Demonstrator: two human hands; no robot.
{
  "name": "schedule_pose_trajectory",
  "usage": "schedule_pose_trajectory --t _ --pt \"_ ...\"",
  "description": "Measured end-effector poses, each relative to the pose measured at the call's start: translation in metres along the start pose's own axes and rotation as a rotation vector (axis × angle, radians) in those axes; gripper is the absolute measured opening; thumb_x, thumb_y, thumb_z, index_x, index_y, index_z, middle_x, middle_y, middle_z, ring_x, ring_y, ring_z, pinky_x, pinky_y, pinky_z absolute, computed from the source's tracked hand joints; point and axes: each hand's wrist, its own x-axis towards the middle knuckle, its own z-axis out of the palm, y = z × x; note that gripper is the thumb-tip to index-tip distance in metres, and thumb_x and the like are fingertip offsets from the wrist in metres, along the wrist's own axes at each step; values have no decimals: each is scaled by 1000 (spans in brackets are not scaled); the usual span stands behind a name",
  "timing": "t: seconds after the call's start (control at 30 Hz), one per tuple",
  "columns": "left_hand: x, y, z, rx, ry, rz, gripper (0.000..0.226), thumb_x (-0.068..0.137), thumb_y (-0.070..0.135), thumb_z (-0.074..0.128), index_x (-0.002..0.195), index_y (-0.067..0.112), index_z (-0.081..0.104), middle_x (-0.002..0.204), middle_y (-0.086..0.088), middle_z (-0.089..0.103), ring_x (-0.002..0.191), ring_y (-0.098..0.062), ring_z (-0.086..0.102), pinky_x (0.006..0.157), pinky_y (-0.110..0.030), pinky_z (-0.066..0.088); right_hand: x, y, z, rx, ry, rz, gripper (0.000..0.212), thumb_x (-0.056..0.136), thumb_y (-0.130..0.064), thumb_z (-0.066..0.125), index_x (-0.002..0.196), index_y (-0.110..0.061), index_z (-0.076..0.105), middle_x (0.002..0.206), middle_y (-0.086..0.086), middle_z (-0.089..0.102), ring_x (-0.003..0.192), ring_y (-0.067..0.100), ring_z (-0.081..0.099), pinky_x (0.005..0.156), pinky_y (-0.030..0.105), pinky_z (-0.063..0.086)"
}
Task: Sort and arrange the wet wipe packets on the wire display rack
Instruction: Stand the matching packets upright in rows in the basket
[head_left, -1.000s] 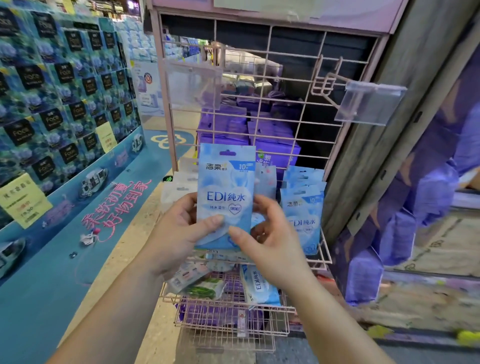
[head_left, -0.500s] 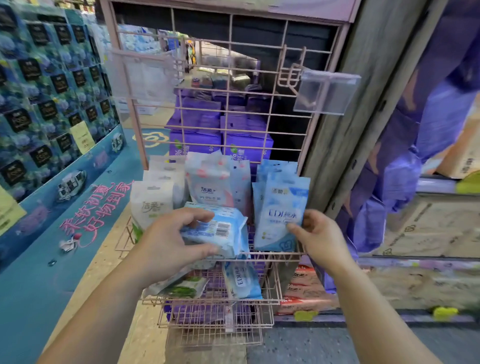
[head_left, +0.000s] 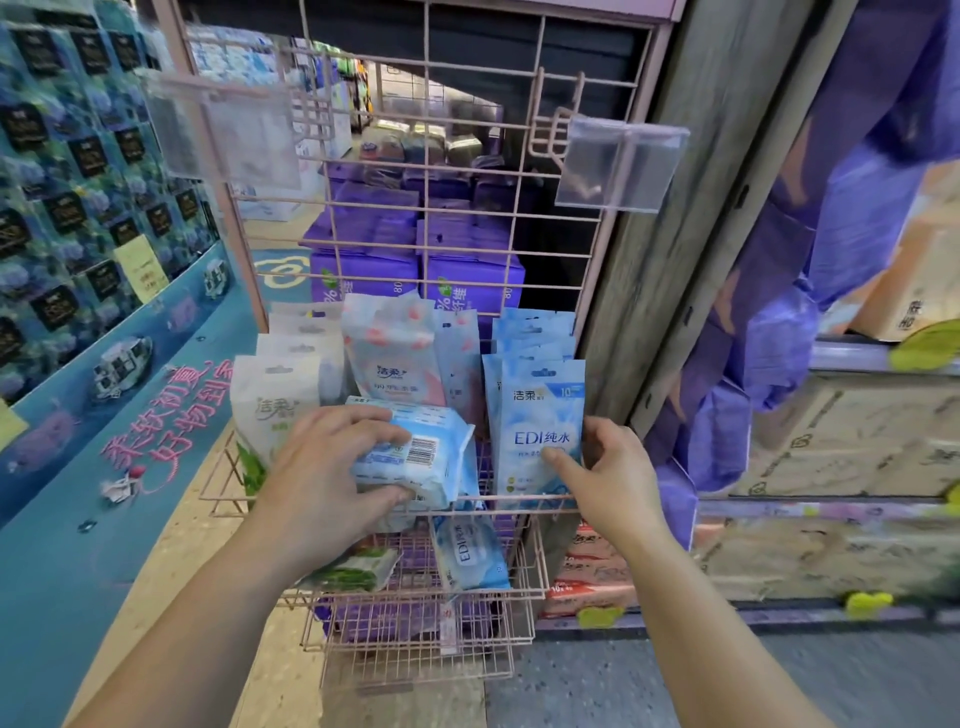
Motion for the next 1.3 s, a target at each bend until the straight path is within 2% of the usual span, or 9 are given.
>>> schedule_pose_trajectory --t 0.27,0.43,0.6,0.73,0.83,0.93,1.03,1.2,1.3 --pt "-2 2 5 -2 52 20 49 62 34 84 108 31 67 114 21 50 111 -10 38 95 -28 26 -2 2 -5 357 77 120 7 82 -32 71 81 -25 68 78 -6 72 75 13 68 66 39 58" --pt "-1 1 9 -8 77 31 49 62 38 83 108 32 67 112 21 50 110 -7 37 93 -25 26 -7 -1 -15 722 248 112 16 90 -25 63 73 -27 61 63 -10 64 54 6 54 50 19 47" --pt "4 11 21 -26 80 12 50 62 39 83 108 30 67 116 15 55 114 -13 38 95 -24 27 -4 3 -33 822 301 103 30 92 -24 60 64 -36 60 59 -13 62 51 2 56 47 18 48" --pt "1 15 25 16 93 44 49 64 39 82 110 28 66 117 10 58 113 -11 33 93 -17 20 -5 4 -32 743 260 43 22 89 -28 64 69 -35 60 61 -11 65 52 4 59 48 18 49" --pt "-1 13 20 15 63 53 50 68 38 79 115 28 64 120 10 56 118 -13 35 97 -21 22 -1 -5 -27 625 175 -81 16 88 -25 65 74 -32 60 68 -8 68 59 6 62 52 19 52" --pt "-2 12 16 19 32 61 51 71 34 78 119 29 62 125 10 54 122 -13 35 101 -24 22 4 -18 -16 361 101 -170 15 86 -20 67 74 -26 59 73 -4 67 65 10 61 57 23 51" --pt "-4 12 14 11 9 58 51 74 32 77 121 28 61 129 10 53 123 -12 33 103 -25 22 1 -17 -6 98 69 -151 15 84 -20 69 74 -22 59 83 0 60 73 10 59 65 15 44" --pt "-6 11 13 11 11 65 51 75 31 76 124 28 60 133 10 51 126 -12 33 105 -24 20 -9 -20 -6 -7 167 36 19 79 -34 71 87 -24 56 95 -3 57 87 17 57 80 38 50" --pt "-6 13 13 0 17 54 51 75 30 76 123 28 60 133 11 51 127 -12 33 105 -25 21 -15 -42 4 -14 346 -88 50 71 -32 71 116 -23 51 114 -1 53 108 20 47 93 36 41"
